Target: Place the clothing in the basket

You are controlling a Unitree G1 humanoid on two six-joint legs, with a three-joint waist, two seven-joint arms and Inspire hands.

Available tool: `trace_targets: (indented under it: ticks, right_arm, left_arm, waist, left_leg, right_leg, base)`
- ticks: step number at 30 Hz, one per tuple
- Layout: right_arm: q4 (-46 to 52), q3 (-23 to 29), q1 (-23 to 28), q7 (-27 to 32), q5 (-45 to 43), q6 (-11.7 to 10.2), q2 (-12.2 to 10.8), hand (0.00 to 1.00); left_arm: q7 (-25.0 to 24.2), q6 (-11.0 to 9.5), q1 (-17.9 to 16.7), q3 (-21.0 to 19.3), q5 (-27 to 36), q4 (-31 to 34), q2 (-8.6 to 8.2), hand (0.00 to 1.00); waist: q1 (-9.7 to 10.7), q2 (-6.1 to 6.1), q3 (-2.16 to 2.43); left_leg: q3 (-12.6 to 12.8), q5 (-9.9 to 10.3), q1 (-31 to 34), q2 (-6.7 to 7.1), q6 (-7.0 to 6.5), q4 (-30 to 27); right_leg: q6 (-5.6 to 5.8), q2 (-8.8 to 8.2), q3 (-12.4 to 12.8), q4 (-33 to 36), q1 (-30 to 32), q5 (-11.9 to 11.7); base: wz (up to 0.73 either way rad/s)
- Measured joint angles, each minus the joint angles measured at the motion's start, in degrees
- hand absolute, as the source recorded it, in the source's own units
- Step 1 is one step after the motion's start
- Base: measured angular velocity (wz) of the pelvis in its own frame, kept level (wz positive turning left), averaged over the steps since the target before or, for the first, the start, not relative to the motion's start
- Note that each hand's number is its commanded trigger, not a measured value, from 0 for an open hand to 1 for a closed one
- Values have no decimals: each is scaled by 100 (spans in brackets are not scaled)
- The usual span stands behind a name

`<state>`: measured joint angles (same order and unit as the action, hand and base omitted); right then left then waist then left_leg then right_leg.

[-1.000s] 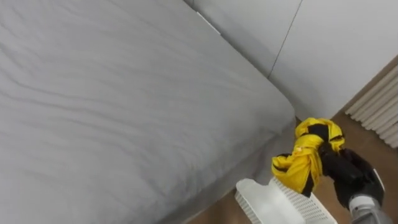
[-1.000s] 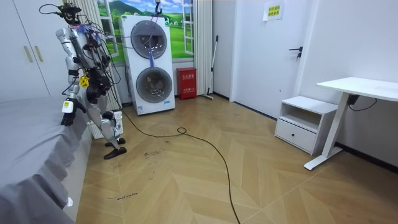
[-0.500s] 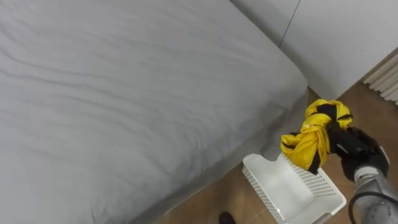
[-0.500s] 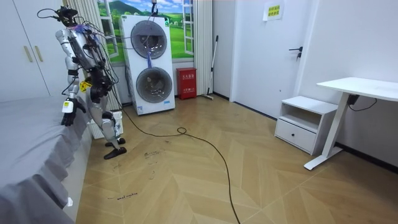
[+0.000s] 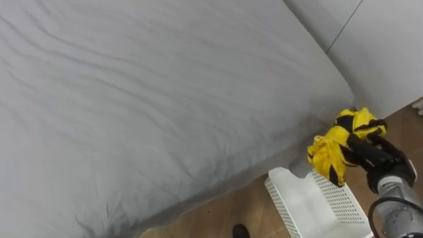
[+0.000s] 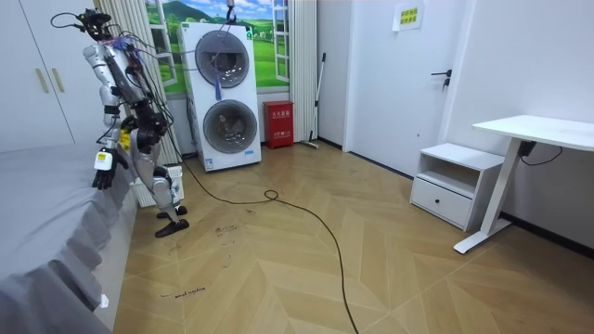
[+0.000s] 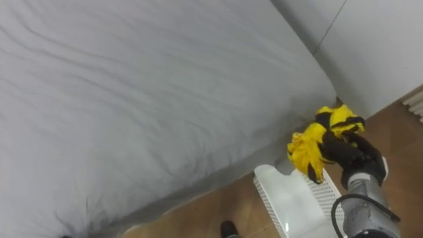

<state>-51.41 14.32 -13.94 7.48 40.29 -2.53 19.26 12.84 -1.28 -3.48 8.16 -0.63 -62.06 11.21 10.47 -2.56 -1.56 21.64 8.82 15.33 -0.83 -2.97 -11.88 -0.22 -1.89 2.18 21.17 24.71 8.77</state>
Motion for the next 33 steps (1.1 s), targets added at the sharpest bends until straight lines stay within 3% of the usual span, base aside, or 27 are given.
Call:
trace_targets:
  ticks: [6, 26, 33]
  right_arm:
    - [-4, 33, 8, 23, 26, -178, 1, 0]
    - [14, 39, 102, 112, -10, -271, 5, 0]
    - [726, -234, 959, -189, -236, -372, -85, 0]
  left_arm:
    - [-4, -127, -9, -8, -2, -78, 1, 0]
    - [-3, -158, 11, 19, 108, -124, 34, 0]
    - [-25, -91, -164, 63, 110, 33, 12, 0]
  waist:
    - [3, 14, 11]
    - [47, 28, 40]
    - [18, -34, 109]
  left_leg:
    - [-39, -14, -6, 3, 7, 0]
    - [-148, -33, -59, -22, -3, -73]
    - [-272, -39, -362, -46, 34, 92]
  right_leg:
    - [-4, -1, -52, -39, -49, -4]
    - [-6, 6, -123, -102, -212, -23]
    - [-34, 38, -290, -352, -637, -60]
  base:
    - [3]
    - [2]
    - [9]
